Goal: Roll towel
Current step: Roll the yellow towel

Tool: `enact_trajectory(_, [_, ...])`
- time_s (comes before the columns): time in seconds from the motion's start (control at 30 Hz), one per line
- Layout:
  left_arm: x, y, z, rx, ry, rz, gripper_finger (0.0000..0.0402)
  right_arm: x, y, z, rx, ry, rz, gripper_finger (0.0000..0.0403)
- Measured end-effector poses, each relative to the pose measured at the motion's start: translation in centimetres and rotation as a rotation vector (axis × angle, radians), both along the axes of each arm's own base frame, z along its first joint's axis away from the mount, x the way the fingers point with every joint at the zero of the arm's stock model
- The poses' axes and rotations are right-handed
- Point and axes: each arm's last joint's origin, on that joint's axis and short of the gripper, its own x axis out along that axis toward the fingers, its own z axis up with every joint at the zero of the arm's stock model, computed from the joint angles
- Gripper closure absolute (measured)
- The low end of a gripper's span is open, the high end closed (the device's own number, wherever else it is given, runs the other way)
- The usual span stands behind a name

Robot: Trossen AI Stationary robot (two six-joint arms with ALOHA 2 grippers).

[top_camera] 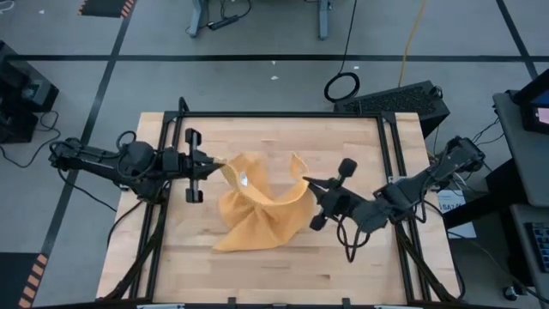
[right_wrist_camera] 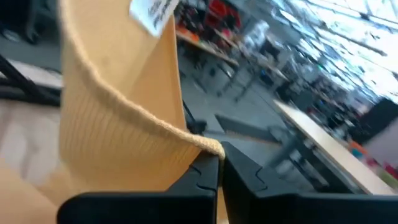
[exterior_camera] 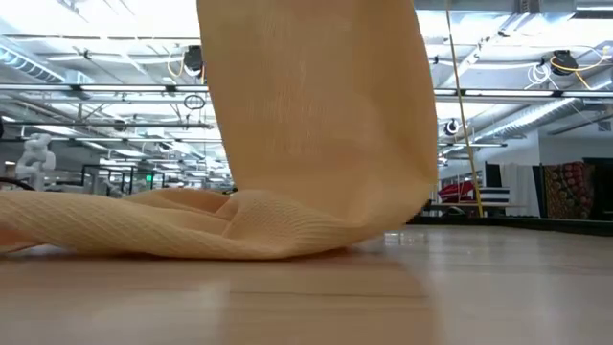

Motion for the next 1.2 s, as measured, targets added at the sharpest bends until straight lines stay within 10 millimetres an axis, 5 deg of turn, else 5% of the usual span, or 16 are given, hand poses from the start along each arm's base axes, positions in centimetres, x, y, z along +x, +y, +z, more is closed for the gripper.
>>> enact_trajectory(0.23, [0.5, -0.1, -1.6, -0.077, 0.155, -0.017, 0.0400, -1.0, 0.7, -2.7, 0.244, 0.075, 0.042, 0.0391])
enact_trajectory(0.57, [4.2, -0.9, -6.4, -0.211, 0.390, -0.039, 0.0400, -0.3, 2.1, -8.8, 0.519, 0.293, -0.037, 0.0265])
enact_trajectory(0.93, [8.1, -2.2, -10.5, -0.202, 0.518, -0.034, 0.0400, 3.3, 3.7, -7.5, 0.454, -0.068, -0.003, 0.0185])
enact_trajectory(1.2, [9.6, -4.6, -11.9, -0.133, 0.498, -0.107, 0.0400, 7.3, 3.9, -9.9, 0.437, -0.105, 0.062, 0.0178])
